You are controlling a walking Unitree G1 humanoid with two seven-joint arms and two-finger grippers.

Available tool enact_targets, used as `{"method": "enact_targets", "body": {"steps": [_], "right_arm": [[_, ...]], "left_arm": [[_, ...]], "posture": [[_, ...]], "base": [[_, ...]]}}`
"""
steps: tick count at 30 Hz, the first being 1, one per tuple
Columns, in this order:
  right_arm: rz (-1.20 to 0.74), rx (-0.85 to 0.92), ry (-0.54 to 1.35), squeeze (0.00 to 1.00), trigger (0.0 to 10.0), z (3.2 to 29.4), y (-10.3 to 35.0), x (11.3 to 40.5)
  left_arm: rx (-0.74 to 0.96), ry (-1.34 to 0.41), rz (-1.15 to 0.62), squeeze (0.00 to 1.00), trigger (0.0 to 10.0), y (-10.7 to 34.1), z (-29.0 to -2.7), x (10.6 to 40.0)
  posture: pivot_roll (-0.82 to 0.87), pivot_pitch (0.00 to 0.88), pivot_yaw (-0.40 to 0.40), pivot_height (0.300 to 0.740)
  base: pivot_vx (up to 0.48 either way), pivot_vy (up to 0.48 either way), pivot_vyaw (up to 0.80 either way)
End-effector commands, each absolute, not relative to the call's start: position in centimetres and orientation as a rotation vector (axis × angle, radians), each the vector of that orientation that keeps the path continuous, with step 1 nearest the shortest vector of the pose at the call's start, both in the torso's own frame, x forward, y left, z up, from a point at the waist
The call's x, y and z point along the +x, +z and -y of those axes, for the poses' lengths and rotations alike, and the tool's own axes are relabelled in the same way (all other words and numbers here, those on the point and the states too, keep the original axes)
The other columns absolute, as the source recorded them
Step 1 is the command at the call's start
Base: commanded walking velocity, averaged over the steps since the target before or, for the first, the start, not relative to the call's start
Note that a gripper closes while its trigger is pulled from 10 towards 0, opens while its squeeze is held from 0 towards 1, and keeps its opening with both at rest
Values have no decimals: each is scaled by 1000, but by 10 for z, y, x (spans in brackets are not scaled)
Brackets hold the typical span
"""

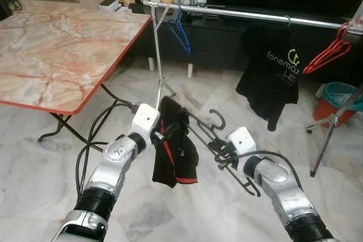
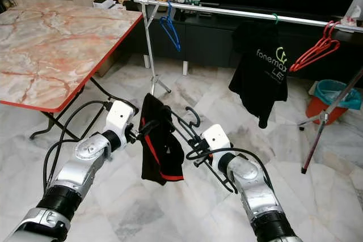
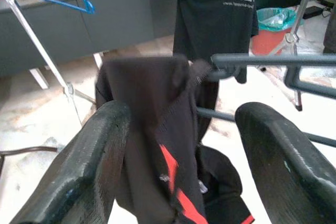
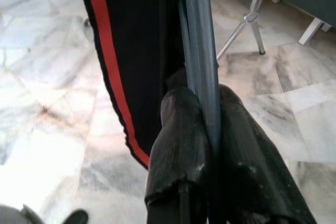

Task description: Hang hanger

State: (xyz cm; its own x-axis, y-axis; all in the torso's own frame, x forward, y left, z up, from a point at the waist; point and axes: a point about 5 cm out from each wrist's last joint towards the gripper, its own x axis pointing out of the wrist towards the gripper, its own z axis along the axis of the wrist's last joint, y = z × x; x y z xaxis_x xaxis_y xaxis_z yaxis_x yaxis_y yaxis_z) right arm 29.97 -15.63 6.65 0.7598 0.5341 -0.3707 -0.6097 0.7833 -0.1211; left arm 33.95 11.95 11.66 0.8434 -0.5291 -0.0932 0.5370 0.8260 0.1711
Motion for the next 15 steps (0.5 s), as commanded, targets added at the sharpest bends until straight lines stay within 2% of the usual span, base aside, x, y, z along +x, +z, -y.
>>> {"method": "enact_targets", "body": {"steps": [1,9,15], "right_arm": [[-290,-260,647,0,0,154,77,300],[-288,-284,650,0,0,160,85,298],[-276,-288,675,0,0,154,90,298]], "left_arm": [[217,-546,-33,0,10000,116,-126,340],[226,-536,-82,0,10000,106,-133,341],[237,-563,-120,0,10000,97,-134,340]], "posture": [[60,0,-1,740],[50,0,0,740],[47,0,2,740]], "base": [[0,0,0],[0,0,0],[0,0,0]]}}
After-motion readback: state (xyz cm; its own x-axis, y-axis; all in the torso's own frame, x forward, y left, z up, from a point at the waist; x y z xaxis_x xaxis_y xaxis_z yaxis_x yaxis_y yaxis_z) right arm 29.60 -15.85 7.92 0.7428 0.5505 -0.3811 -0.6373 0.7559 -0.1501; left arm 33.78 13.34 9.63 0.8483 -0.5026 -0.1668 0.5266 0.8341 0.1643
